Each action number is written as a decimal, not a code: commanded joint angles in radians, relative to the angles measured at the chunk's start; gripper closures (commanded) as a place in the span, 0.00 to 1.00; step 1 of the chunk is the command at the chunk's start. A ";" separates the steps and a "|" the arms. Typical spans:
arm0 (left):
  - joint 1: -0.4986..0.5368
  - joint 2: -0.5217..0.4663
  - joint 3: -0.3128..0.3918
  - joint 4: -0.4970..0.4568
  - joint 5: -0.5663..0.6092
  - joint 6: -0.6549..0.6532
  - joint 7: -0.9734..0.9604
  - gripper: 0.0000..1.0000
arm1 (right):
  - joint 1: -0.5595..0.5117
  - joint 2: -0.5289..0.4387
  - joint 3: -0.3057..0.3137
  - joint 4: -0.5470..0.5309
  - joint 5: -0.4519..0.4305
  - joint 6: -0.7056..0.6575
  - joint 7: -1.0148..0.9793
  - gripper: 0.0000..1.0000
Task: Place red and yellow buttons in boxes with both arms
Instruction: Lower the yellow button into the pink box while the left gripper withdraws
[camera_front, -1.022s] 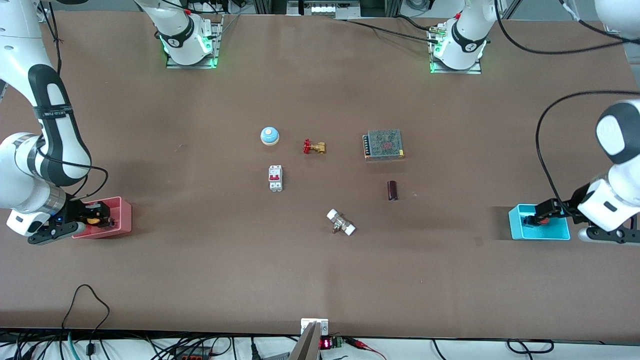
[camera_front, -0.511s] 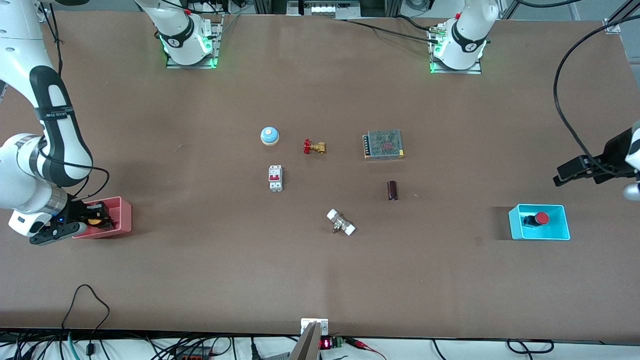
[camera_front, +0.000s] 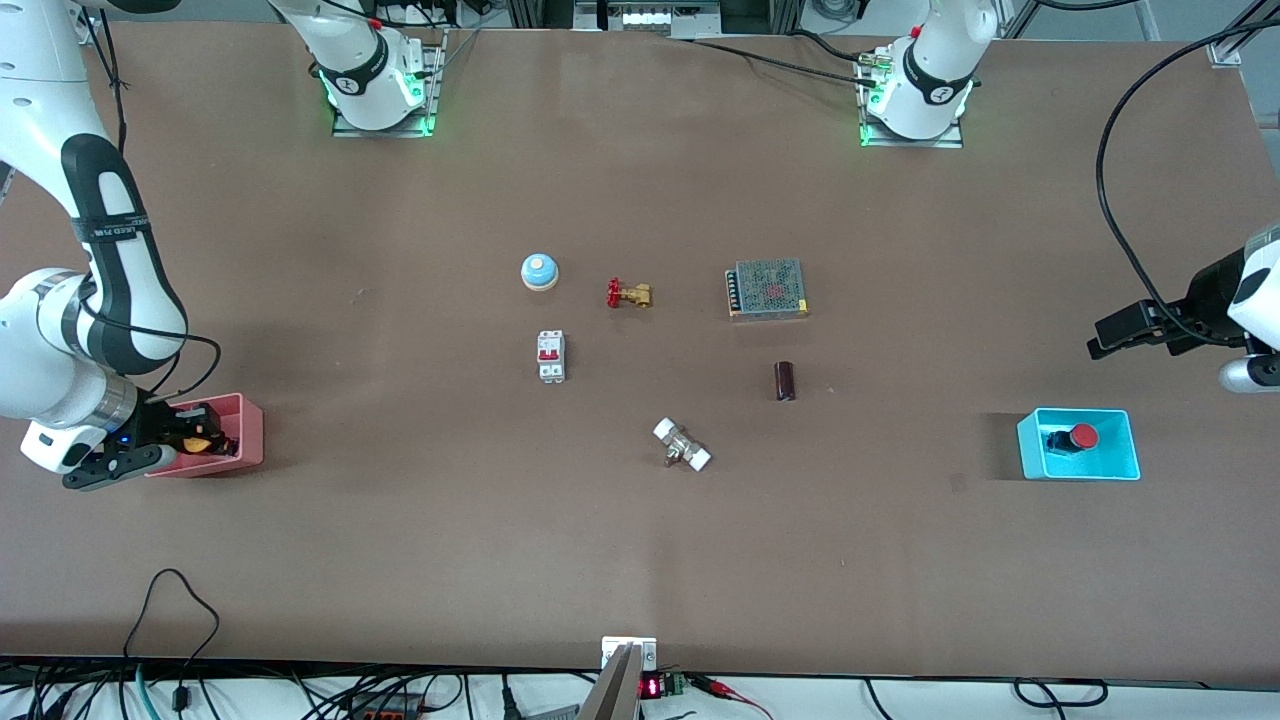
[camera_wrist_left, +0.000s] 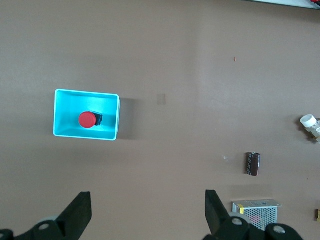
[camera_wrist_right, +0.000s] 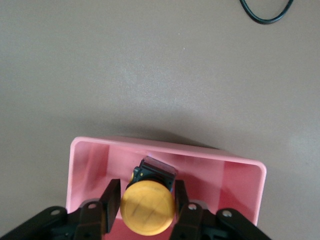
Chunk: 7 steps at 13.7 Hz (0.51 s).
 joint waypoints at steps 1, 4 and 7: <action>0.010 -0.044 -0.007 -0.011 -0.006 -0.025 -0.013 0.00 | -0.005 -0.001 0.007 0.010 0.024 0.009 -0.027 0.35; 0.010 -0.043 -0.007 0.017 -0.005 -0.032 -0.013 0.00 | 0.009 -0.107 0.006 -0.004 0.024 -0.069 -0.022 0.23; 0.010 -0.047 -0.001 0.058 -0.003 -0.172 -0.010 0.00 | 0.035 -0.225 0.006 -0.002 0.025 -0.222 -0.005 0.23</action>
